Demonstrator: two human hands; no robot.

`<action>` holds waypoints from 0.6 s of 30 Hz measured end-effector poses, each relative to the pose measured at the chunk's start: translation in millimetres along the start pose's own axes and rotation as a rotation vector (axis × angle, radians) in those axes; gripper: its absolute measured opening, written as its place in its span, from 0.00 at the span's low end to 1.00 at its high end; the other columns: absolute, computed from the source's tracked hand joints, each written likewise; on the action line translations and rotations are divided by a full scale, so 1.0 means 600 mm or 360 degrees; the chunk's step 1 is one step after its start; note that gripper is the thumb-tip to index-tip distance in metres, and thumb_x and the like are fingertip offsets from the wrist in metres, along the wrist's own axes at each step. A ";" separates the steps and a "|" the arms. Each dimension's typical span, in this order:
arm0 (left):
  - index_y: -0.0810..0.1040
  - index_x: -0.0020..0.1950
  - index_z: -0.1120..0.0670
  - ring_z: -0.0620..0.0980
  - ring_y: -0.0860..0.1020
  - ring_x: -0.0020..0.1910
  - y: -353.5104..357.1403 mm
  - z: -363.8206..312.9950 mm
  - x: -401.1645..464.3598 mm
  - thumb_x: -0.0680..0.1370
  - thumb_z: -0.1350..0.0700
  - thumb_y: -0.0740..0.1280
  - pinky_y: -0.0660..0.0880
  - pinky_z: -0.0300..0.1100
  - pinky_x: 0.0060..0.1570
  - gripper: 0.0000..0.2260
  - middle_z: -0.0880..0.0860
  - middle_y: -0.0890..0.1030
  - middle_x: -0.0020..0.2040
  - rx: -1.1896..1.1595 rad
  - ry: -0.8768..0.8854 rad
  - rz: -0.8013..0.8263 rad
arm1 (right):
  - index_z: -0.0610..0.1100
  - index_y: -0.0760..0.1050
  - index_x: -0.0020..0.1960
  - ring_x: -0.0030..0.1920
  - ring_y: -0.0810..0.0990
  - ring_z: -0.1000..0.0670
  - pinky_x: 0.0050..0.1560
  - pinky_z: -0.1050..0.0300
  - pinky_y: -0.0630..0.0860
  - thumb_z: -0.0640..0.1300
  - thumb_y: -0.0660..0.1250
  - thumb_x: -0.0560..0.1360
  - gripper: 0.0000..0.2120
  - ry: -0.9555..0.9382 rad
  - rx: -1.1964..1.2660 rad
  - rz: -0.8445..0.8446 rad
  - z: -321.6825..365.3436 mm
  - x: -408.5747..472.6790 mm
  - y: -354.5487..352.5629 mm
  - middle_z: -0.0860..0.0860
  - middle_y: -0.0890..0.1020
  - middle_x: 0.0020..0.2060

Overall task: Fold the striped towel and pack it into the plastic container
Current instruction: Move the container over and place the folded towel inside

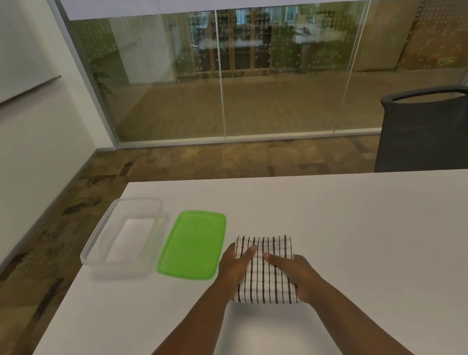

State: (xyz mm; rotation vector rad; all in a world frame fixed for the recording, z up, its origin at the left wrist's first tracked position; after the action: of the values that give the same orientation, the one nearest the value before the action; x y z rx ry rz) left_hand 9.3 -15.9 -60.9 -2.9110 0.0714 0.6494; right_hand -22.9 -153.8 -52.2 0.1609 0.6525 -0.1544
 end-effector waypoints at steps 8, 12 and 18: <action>0.72 0.63 0.55 0.54 0.78 0.53 -0.033 0.009 0.028 0.75 0.50 0.68 0.75 0.47 0.58 0.19 0.58 0.79 0.59 -0.0095 0.0110 -0.0248 | 0.38 0.76 0.54 0.40 0.82 0.46 0.32 0.55 0.79 0.35 0.71 0.69 0.14 0.0069 0.0040 0.0061 0.002 0.001 0.021 0.38 0.81 0.54; 0.73 0.62 0.60 0.60 0.80 0.50 -0.110 -0.002 0.047 0.76 0.55 0.68 0.73 0.45 0.50 0.17 0.64 0.82 0.53 0.0296 0.0344 -0.0571 | 0.37 0.75 0.58 0.44 0.80 0.42 0.34 0.53 0.77 0.35 0.71 0.69 0.18 0.0029 0.0071 -0.0023 0.009 0.004 0.019 0.37 0.80 0.56; 0.68 0.69 0.60 0.59 0.70 0.66 -0.262 0.024 0.058 0.76 0.53 0.65 0.66 0.52 0.64 0.24 0.60 0.75 0.65 0.1487 0.0329 -0.1047 | 0.36 0.73 0.61 0.48 0.79 0.41 0.43 0.50 0.77 0.36 0.72 0.69 0.21 0.0029 0.0152 -0.0142 0.012 0.020 0.005 0.36 0.79 0.58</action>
State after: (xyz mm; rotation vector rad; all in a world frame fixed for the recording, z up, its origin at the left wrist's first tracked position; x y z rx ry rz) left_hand 47.5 140.8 -66.2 -1.9020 -0.4212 0.1211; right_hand -8.8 -153.3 -53.8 0.2254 0.6708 -0.2702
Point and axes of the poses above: each hand's wrist, its own x-axis towards the middle knuckle, its own y-axis out of the palm, z = x × y, the point moved 2 cm from there along x, towards the middle knuckle
